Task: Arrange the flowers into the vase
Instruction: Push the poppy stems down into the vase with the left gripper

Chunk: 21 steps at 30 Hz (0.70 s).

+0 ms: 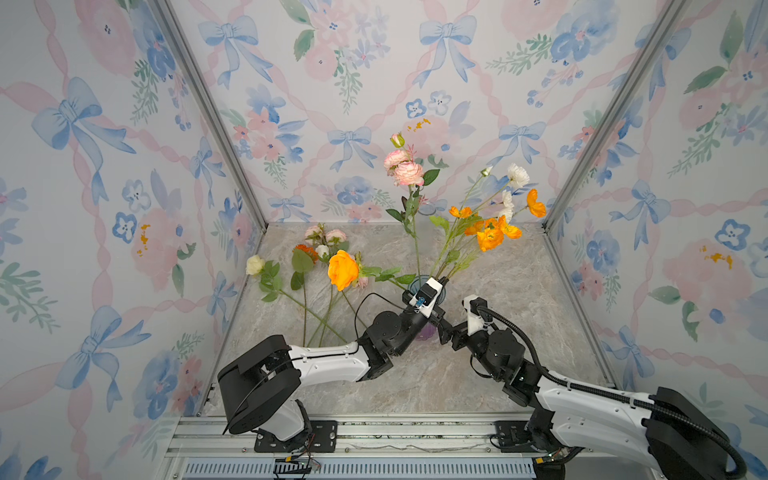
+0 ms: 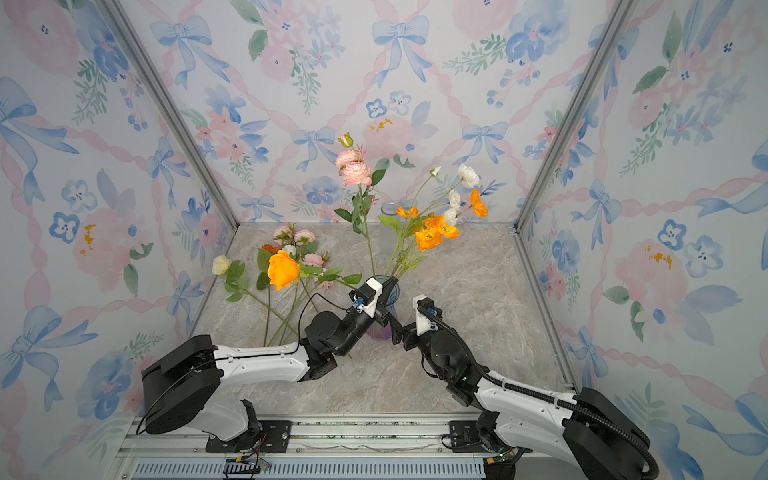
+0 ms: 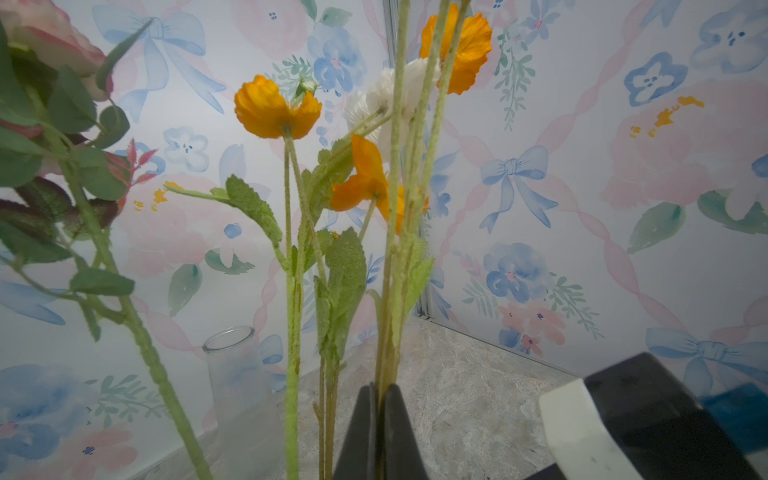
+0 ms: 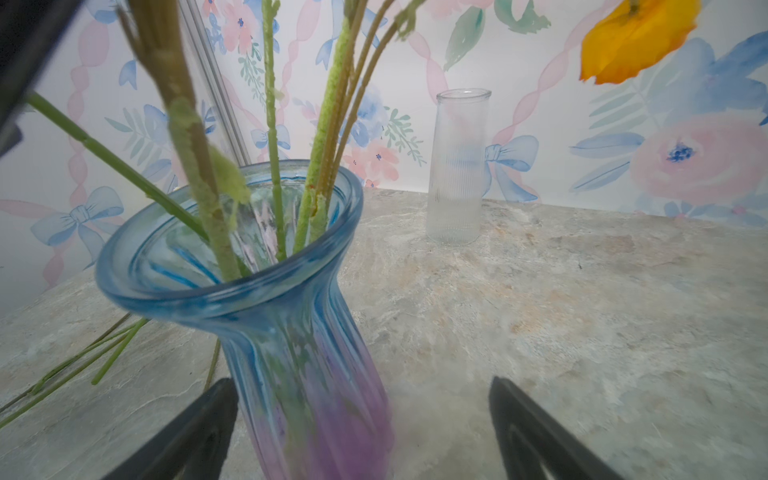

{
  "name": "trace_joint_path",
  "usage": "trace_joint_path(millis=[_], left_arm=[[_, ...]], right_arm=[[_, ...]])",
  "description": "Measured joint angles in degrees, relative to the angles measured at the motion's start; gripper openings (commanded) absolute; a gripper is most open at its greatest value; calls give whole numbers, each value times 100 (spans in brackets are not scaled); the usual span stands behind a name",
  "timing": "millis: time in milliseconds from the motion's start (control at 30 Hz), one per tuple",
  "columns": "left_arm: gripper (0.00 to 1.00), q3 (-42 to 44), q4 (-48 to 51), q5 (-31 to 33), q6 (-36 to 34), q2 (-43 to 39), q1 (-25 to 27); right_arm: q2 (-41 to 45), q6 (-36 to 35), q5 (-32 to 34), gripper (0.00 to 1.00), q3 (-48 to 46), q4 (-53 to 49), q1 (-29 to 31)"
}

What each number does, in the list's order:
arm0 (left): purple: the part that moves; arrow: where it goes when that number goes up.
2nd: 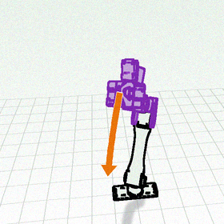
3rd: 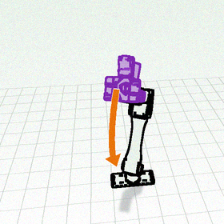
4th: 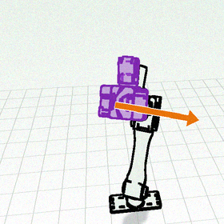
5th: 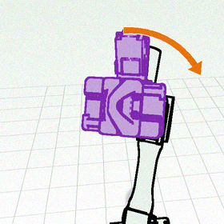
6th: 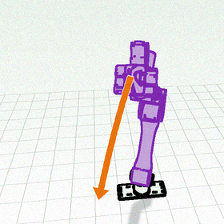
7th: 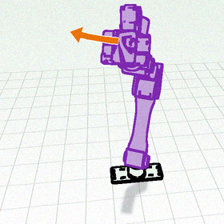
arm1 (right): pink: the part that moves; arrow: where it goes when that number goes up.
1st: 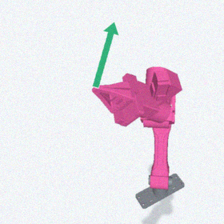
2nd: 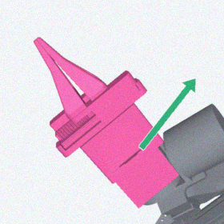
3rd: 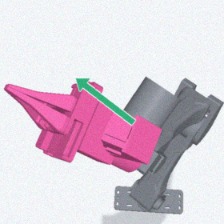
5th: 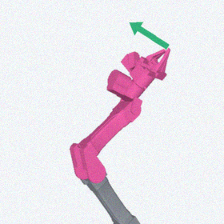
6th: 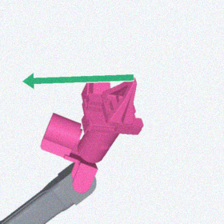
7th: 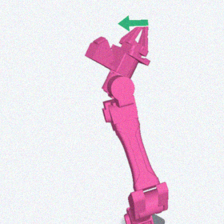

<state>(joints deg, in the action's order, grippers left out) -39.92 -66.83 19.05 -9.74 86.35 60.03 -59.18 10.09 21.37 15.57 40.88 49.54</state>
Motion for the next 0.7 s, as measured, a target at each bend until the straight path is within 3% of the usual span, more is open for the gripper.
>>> trace_joint_path(millis=[233,267,333,400,567,700], left_arm=[[0,339,48,186,66,83,-7],[5,343,48,208,76,83,-7],[26,348,46,216,103,83,-7],[39,354,46,201,151,74,-7],[59,461,66,70,125,-195,-4],[69,564,59,-153,105,-636,-7]], right_arm=[[-11,-20,-15,97,0,7,0],[-11,-22,-15,97,0,11,0],[-22,-24,-17,97,0,37,0],[-44,-28,-22,97,0,48,7],[-48,-162,-42,97,0,101,55],[-48,-321,-57,97,0,227,120]])
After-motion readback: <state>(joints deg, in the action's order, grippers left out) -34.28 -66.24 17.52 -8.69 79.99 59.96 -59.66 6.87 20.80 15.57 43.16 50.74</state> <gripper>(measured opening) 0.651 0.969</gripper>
